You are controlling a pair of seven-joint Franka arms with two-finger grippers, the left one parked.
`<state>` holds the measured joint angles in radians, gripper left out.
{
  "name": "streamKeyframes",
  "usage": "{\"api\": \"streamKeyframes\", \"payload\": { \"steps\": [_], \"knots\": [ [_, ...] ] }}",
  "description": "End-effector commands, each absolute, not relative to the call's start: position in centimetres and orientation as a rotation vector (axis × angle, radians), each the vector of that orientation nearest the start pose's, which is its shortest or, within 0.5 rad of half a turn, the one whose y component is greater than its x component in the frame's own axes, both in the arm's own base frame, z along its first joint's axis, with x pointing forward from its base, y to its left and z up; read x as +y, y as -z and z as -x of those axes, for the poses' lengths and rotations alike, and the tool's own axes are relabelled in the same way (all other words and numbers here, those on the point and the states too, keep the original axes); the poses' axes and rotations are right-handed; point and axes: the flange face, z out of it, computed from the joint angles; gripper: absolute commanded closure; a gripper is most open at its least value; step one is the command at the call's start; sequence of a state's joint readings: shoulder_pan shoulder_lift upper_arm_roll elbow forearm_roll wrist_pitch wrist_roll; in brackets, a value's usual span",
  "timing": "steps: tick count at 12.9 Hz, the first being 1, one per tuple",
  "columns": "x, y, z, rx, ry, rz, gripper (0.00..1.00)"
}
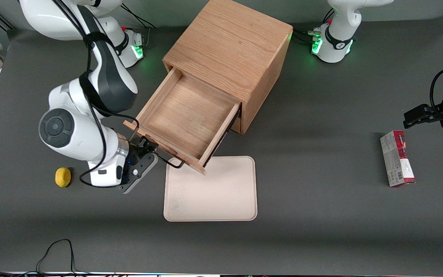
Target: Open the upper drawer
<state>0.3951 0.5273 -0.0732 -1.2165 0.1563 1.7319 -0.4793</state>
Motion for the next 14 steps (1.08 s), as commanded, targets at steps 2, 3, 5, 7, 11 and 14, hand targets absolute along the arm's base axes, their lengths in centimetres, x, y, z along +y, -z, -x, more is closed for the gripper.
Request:
{"api": "streamKeyframes", "payload": {
  "steps": [2,3,5,7,11,14],
  "knots": [
    [19.9,-54.6,-66.4,-0.881,0.036,2.920,0.00],
    [17.9,-56.6,-66.2,-0.739,0.069,2.969,0.00],
    [13.2,-58.4,-66.2,-0.513,0.076,3.043,0.00],
    [8.6,-59.8,-66.2,-0.159,0.090,3.107,0.00],
    [4.8,-59.9,-65.9,0.037,0.043,3.131,0.00],
    [4.9,-60.0,-65.9,0.259,0.057,3.143,0.00]
  ]
}}
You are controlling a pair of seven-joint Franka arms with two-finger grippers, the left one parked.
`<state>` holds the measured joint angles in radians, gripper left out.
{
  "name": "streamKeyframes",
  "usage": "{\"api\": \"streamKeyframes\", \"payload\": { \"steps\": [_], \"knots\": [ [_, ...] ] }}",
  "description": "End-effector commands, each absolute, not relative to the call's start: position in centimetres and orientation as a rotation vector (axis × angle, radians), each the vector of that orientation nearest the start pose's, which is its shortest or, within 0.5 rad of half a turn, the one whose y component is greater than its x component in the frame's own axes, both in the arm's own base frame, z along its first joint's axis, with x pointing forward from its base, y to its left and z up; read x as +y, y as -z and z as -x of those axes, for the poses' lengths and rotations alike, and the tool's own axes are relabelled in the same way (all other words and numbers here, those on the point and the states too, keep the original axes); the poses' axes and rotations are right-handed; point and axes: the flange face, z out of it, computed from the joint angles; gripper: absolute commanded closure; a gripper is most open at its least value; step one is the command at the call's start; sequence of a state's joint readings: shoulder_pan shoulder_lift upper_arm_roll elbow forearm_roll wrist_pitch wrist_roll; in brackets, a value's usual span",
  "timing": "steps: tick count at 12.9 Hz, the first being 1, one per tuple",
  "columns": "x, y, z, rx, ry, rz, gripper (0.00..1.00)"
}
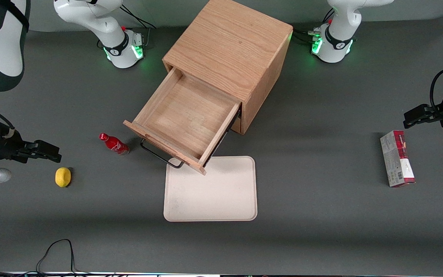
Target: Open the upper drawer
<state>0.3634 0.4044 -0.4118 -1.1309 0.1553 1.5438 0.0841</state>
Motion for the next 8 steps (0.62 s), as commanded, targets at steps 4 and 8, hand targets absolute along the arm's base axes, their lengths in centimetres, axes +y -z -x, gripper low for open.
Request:
{"api": "streamKeyframes", "payload": {
  "steps": [4,8],
  "knots": [
    [2.1,-60.4,-65.8,0.303,0.072,3.148,0.00],
    [0.0,-60.7,-64.8,0.208,0.062,3.139,0.00]
  ]
}}
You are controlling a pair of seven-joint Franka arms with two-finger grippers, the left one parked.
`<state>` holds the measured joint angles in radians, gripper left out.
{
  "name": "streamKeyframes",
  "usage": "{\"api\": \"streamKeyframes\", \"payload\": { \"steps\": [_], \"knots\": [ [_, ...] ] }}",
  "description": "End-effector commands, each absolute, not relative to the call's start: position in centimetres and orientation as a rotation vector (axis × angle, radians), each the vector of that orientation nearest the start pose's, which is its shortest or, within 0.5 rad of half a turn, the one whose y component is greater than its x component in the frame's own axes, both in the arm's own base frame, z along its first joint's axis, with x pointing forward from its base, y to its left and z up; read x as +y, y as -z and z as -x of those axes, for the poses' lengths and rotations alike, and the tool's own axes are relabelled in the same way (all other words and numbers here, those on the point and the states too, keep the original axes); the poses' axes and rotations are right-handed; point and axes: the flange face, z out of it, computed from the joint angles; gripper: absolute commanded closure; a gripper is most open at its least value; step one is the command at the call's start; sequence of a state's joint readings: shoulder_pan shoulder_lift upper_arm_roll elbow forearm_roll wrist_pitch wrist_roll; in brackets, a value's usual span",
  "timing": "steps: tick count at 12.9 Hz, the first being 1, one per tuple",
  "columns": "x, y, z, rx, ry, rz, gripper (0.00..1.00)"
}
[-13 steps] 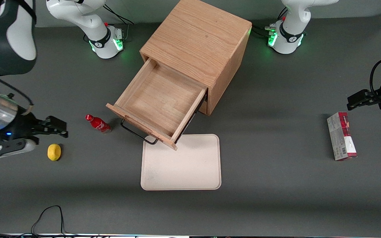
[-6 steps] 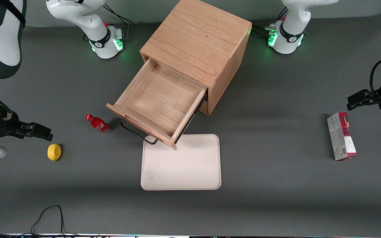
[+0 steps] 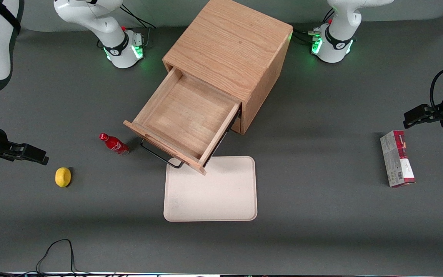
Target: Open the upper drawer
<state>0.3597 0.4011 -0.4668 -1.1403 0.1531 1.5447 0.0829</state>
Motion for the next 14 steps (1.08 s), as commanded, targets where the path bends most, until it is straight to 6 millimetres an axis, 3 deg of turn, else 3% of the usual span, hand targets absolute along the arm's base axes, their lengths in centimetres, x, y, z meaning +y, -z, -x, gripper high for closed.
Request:
{"api": "streamKeyframes", "payload": {
  "steps": [1,6,14],
  "knots": [
    [-0.8,-60.1,-64.4,0.212,0.078,3.112,0.00],
    [-2.7,-60.4,-59.8,0.182,0.164,3.098,0.00],
    [-3.2,-60.6,-59.8,0.200,0.159,3.124,0.00]
  ]
}}
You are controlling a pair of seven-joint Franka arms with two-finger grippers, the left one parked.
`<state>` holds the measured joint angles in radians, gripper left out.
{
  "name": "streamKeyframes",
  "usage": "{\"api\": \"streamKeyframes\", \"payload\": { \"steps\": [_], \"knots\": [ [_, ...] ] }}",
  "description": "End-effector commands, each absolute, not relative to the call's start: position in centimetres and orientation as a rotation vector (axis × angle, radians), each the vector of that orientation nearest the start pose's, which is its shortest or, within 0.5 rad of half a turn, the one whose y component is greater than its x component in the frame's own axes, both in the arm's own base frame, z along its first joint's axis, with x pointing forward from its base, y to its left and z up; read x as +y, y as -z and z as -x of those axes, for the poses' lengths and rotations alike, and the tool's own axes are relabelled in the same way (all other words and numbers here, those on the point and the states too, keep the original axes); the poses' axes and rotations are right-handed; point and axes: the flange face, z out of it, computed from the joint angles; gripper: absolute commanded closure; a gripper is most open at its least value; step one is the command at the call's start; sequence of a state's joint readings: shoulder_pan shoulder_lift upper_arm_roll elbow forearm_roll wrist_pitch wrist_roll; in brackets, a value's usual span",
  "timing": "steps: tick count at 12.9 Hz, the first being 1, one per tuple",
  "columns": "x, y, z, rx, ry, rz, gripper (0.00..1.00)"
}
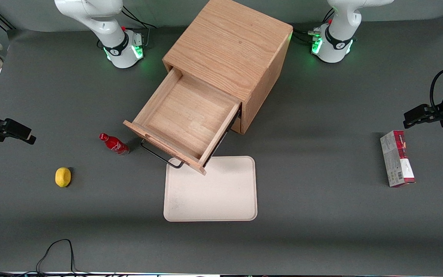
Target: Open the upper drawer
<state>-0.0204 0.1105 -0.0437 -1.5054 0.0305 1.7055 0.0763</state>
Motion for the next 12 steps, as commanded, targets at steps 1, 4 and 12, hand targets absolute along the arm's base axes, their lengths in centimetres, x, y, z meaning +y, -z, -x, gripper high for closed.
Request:
{"api": "streamKeyframes", "payload": {
  "steps": [1,4,12],
  "knots": [
    [-3.2,-60.5,-59.9,0.200,0.152,3.126,0.00],
    [-3.4,-59.9,-59.8,0.210,0.093,3.152,0.00],
    [-2.4,-59.4,-58.7,0.000,-0.037,3.186,0.00]
  ]
}}
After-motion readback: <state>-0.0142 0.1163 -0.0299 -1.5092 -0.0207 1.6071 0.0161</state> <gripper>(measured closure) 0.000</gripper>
